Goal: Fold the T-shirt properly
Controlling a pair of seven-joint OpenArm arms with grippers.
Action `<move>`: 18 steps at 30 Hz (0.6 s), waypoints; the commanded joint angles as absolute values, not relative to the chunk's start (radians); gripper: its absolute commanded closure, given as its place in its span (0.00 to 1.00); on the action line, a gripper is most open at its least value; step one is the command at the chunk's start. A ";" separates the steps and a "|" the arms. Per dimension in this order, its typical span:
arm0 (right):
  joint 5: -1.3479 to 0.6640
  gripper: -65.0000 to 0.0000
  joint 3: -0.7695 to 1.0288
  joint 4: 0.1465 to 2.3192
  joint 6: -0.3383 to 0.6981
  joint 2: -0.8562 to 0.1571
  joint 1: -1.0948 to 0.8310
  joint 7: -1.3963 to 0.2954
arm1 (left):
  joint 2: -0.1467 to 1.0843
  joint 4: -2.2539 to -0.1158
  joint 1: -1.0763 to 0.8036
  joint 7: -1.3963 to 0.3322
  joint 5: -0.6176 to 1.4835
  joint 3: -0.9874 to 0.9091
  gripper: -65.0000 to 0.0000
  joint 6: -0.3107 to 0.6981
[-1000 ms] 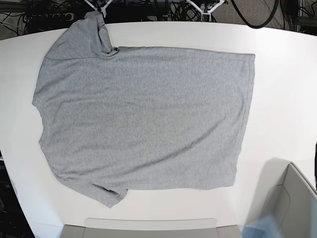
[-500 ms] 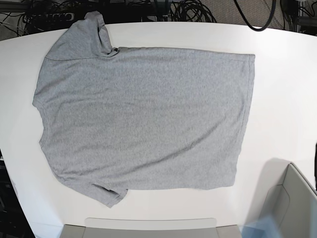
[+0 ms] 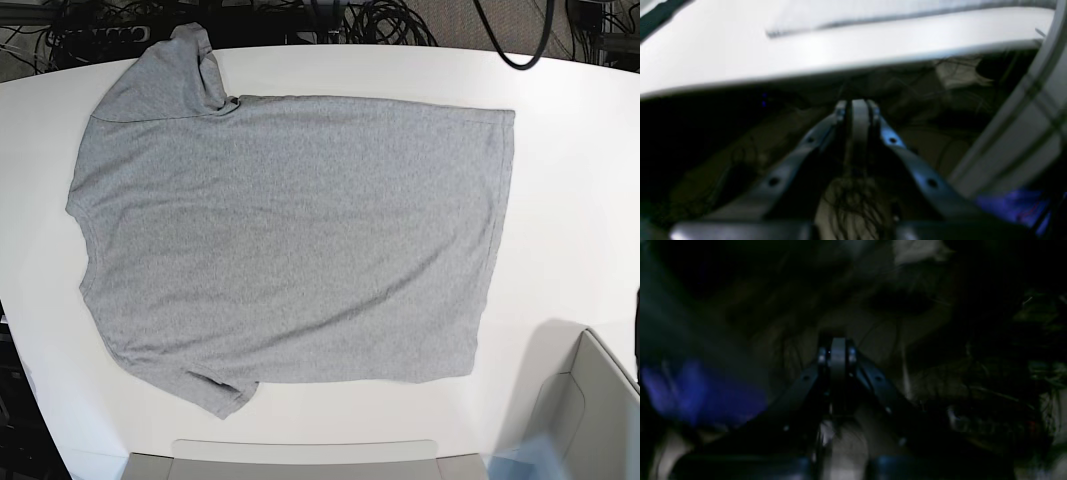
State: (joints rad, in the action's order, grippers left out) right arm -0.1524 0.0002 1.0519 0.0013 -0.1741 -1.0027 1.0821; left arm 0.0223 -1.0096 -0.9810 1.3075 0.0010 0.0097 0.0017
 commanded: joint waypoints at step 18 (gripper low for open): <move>-0.898 0.51 0.001 1.750 0.008 -0.699 -1.282 0.723 | 0.018 -1.290 -1.059 1.205 -0.001 0.010 0.76 0.005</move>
State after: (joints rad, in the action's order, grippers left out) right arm -0.8963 -0.0048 1.7409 0.0017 -0.6823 -1.2659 0.6971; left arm 0.0174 -1.2816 -1.0332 1.1770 -0.0010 0.0113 0.0063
